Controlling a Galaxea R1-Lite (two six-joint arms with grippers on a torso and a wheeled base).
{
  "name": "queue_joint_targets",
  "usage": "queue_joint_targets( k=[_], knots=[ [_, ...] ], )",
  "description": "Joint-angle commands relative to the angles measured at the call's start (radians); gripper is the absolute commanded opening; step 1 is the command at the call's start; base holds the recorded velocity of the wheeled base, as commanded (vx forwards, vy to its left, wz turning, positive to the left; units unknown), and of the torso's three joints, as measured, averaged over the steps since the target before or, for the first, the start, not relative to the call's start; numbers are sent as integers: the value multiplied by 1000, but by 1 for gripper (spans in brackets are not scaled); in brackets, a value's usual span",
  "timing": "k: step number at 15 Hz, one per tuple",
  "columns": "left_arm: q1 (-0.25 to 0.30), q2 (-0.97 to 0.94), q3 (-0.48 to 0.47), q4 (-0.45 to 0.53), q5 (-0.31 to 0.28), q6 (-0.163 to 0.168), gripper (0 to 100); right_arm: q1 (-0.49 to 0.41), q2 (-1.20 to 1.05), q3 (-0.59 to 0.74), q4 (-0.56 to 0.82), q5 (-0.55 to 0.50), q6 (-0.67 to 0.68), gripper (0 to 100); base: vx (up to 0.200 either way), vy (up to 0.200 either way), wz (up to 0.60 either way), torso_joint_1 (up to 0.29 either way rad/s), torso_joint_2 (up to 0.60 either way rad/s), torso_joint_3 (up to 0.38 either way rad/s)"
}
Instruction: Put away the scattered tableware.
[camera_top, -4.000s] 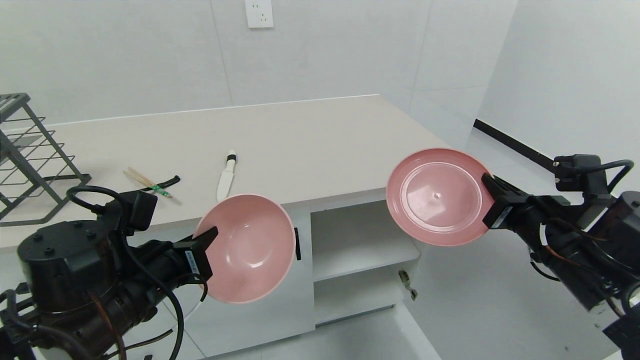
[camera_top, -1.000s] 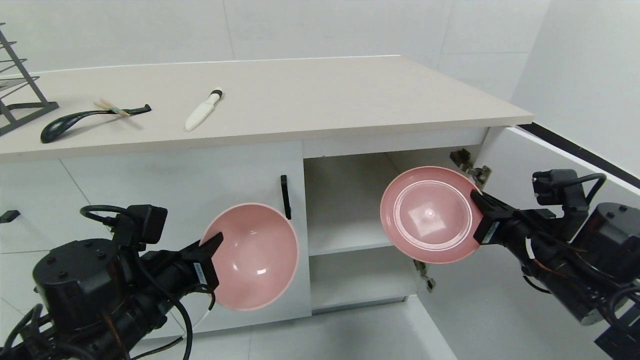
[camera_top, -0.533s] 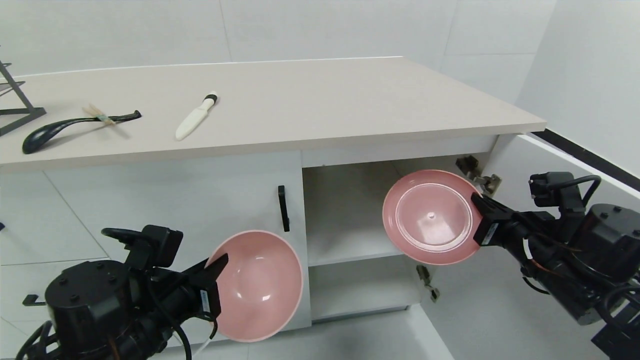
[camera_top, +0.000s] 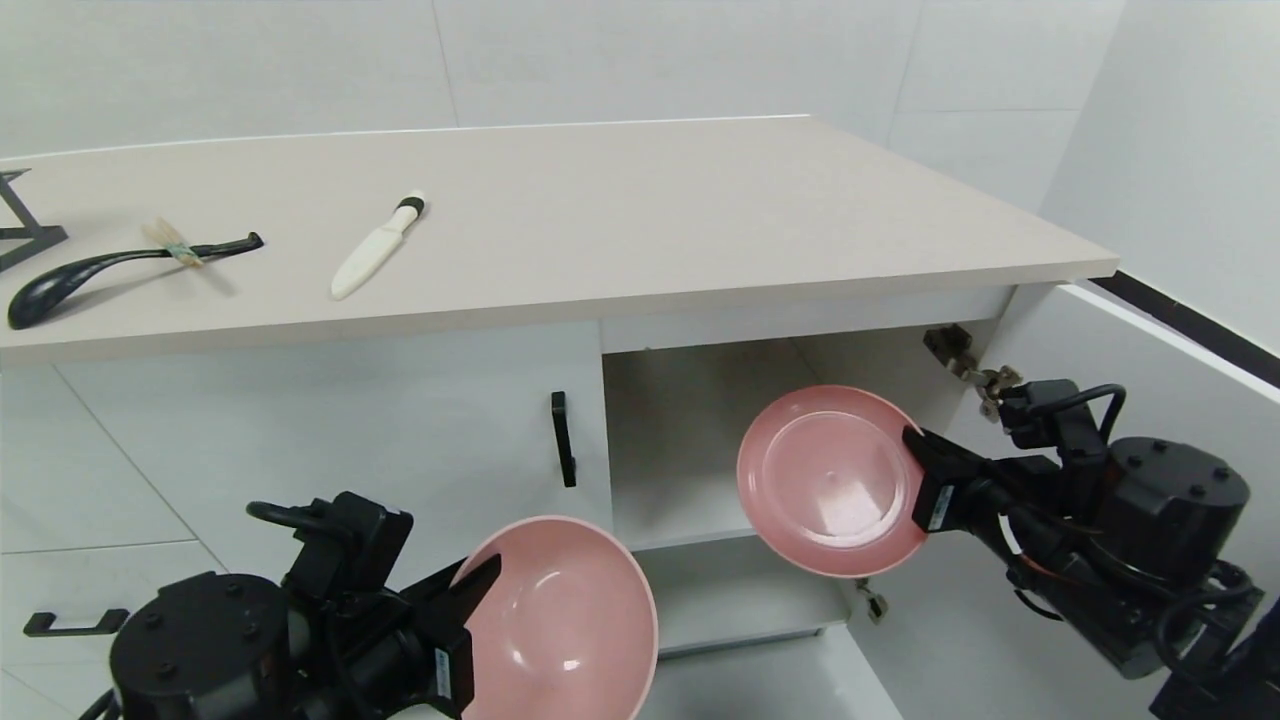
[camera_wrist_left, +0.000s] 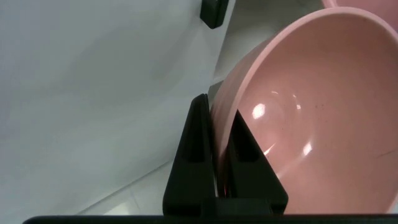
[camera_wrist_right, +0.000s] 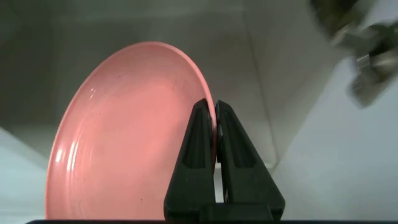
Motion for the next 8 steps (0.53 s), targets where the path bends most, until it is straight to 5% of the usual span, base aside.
queue_joint_targets(
  k=[1, 8],
  knots=[
    [2, 3, 1, -2, 1, -2, 0, 12, 70, 3, -1, -1, -4, 0, 0, 0, 0, 0, 0, 0],
    [14, -6, 1, -17, -1, -2, 0, 26, 58, 173, -1, -2, -70, 0, 0, 0, 0, 0, 0, 0]
  ],
)
